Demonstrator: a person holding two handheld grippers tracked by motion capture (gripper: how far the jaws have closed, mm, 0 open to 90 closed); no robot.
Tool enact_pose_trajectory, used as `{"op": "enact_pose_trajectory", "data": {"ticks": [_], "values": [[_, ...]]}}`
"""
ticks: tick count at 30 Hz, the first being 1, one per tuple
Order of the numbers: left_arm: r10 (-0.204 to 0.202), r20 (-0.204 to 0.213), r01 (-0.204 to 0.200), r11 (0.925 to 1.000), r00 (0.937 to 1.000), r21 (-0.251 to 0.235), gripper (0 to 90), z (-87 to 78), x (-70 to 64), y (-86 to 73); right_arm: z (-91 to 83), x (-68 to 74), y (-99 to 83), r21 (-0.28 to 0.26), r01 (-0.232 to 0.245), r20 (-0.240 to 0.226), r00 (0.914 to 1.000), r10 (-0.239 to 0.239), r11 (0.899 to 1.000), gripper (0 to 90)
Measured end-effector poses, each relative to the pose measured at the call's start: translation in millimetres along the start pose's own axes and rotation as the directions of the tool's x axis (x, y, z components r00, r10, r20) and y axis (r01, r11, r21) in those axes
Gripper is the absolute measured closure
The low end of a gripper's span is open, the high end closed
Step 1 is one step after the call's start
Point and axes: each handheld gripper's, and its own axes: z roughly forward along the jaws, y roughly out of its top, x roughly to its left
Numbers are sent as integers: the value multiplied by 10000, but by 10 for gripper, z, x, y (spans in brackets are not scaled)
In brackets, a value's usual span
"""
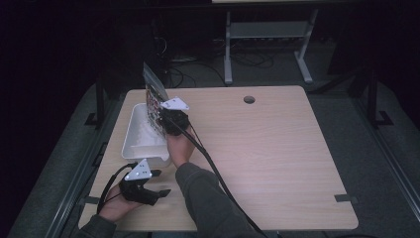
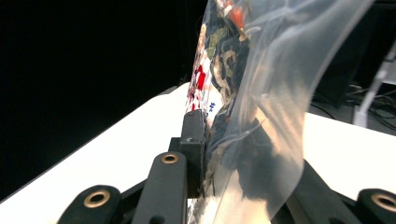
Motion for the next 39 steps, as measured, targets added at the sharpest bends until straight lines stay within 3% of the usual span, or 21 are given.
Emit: {"op": "enact_pose_trajectory", "data": {"ticks": [4, 12, 17, 23, 28, 39], "values": [[1, 3, -1, 10000, 10000, -10, 241, -2, 1, 0, -33, 13, -4, 59, -84, 340, 9994, 82, 9999, 738], [27, -7, -27, 10000, 10000, -4, 241, -1, -3, 2, -49, 18, -15, 60, -109, 337, 9994, 107, 9999, 734], [38, 5, -38, 10000, 10000, -13, 241, 4, -2, 4, -41, -62, 2, 120, -172, -225, 9996, 174, 9998, 702], [75, 7, -75, 10000, 10000, -20, 240, 10, -4, 6, -37, -170, -21, 352, -549, -820, 9950, 576, 9979, 510], [62, -4, -62, 10000, 10000, -45, 240, 9, -6, 7, -54, -257, -36, 464, -753, -1384, 9871, 810, 9961, 399], [187, 7, -187, 9998, 9998, 65, 239, 24, -17, 17, -207, -458, -56, 706, -923, -2408, 9647, 1068, 9932, 338]]}}
